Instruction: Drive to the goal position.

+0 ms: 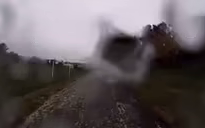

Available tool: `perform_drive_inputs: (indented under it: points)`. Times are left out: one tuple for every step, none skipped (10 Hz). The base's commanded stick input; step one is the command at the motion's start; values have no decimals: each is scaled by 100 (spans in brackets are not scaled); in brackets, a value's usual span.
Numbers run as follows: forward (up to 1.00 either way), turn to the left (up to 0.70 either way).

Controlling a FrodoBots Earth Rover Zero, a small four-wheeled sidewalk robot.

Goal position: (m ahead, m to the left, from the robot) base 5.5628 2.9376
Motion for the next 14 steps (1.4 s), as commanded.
perform_drive_inputs:
  points:
    - [70, 0]
    - [70, 0]
    - [70, 0]
    - [70, -7]
    - [70, -20]
    - [70, -28]
    - [70, -28]
    - [70, 0]
    - [70, 0]
    - [70, 0]
    - [70, 0]
    - [70, 0]
    - [70, 0]
    - [70, 0]
